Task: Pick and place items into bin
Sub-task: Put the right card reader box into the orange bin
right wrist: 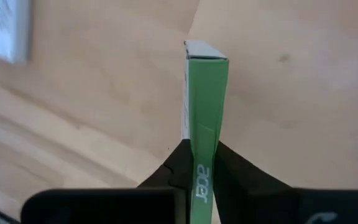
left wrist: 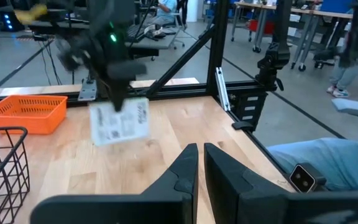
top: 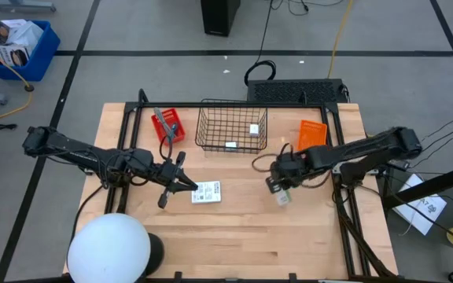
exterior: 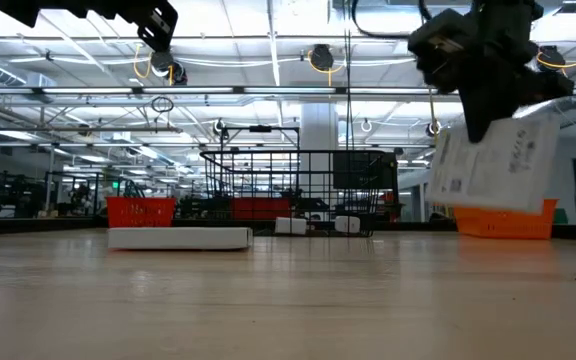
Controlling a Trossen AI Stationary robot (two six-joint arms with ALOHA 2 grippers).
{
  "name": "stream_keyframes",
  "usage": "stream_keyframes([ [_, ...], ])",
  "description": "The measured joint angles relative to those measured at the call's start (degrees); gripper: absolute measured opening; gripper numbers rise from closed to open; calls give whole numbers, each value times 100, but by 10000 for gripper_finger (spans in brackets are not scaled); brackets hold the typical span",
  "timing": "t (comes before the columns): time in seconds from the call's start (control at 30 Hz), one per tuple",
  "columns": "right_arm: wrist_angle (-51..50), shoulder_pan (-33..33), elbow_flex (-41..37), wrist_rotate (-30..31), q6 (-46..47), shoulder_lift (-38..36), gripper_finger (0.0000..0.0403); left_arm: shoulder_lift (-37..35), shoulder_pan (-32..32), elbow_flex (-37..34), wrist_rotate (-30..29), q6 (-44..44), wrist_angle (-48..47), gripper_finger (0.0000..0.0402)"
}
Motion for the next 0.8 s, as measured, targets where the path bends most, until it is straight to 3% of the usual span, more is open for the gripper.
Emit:
stream_keyframes([
  [0.27, -1188, -496, 0, 1191, 454, -1289, 31, 0, 0, 0, -2, -61, 2, 31],
  [0.4, -1514, -900, 0, 1402, 439, -1700, 28, 0, 0, 0, -2, -83, 4, 31],
  [0.8, -1914, -2632, 0, 1878, -1017, -1917, 29, 0, -4, 0, -4, -133, 7, 31],
])
